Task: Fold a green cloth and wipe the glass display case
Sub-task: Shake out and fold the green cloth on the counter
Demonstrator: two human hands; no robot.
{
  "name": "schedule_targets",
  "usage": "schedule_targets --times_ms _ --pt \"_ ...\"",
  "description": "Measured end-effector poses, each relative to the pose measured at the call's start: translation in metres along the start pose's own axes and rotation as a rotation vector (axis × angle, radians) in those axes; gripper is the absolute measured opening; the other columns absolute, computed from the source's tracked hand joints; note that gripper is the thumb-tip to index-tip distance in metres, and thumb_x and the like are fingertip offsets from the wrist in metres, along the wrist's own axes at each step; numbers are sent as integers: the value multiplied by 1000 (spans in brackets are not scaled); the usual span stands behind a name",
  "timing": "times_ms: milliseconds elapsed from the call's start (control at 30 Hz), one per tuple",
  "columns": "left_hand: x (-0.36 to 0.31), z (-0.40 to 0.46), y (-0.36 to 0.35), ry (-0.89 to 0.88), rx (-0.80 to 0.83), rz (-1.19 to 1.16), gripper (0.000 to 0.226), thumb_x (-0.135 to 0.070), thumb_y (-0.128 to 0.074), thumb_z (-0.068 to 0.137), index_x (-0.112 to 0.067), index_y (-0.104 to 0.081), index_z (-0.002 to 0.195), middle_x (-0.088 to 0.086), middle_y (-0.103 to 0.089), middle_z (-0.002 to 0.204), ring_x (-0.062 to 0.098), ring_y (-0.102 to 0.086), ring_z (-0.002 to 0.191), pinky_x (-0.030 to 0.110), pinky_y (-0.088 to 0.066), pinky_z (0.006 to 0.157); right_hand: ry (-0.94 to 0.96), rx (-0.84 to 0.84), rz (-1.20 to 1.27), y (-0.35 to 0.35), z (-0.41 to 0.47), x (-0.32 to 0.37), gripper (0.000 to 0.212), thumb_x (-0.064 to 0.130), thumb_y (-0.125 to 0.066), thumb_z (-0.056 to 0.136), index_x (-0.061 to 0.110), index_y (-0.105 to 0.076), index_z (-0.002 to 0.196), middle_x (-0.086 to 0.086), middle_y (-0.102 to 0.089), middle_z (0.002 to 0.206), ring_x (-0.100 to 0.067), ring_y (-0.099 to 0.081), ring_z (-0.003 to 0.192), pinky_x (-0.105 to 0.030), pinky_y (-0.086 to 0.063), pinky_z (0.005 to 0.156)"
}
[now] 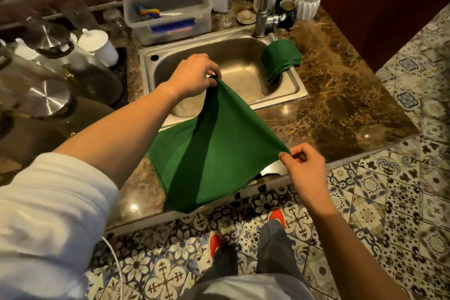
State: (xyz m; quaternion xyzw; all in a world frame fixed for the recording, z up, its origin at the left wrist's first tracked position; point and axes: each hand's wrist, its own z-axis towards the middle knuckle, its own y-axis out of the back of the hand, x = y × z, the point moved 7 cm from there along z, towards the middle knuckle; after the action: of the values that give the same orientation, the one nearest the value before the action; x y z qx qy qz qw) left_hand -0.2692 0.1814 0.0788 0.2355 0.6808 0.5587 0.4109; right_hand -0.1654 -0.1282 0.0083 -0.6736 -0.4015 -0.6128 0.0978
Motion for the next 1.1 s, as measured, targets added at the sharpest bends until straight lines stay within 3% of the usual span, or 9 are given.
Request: schedule_targets --times_ms 233,433,600,733,900,1000,1100 --pt "49 -49 21 53 -91 -56 19 -20 -76 81 -20 -75 100 1 -47 96 17 -47 89 33 -42 80 175 73 -19 -46 -41 30 24 14 -73 85 24 -57 70 12 -62 68 4 -53 60 -13 -45 56" --pt "92 -100 23 143 -93 -97 19 -13 -75 81 -16 -76 99 2 -48 94 19 -51 87 29 -41 80 319 214 -171 -104 -77 39 18 27 -73 82 24 -57 74 6 -61 70 -9 -54 59 -23 -44 52" --pt "117 -134 9 201 -83 -99 18 -12 -76 80 -23 -76 94 4 -50 91 26 -54 86 35 -47 80 730 282 -505 -144 -115 50 18 24 -68 83 17 -54 75 4 -54 74 -17 -49 75 -30 -42 63" --pt "134 -155 -7 257 -50 -75 24 -9 -70 80 -29 -75 93 4 -49 92 27 -53 88 39 -49 76 913 378 -661 -173 -140 39 13 23 -63 84 14 -57 78 -1 -56 80 -22 -50 78 -30 -42 62" --pt "147 -177 -28 293 -66 -11 31 -7 -65 81 -31 -75 97 -7 -42 87 29 -53 91 39 -47 72 935 465 -788 -204 -154 20 14 24 -54 83 11 -61 83 -6 -60 86 -27 -55 79 -38 -52 59" --pt "152 -187 -41 317 -63 43 30 -11 -67 81 -31 -75 102 4 -53 99 33 -53 96 48 -49 78 917 495 -859 -217 -156 11 12 20 -68 78 11 -65 84 -7 -62 85 -29 -58 79 -37 -54 60" --pt "153 -193 -54 301 -59 123 29 -12 -67 82 -28 -74 106 9 -55 98 35 -53 93 46 -48 73 893 536 -911 -226 -157 4 17 16 -77 70 10 -68 83 -8 -64 83 -29 -61 77 -36 -55 58"
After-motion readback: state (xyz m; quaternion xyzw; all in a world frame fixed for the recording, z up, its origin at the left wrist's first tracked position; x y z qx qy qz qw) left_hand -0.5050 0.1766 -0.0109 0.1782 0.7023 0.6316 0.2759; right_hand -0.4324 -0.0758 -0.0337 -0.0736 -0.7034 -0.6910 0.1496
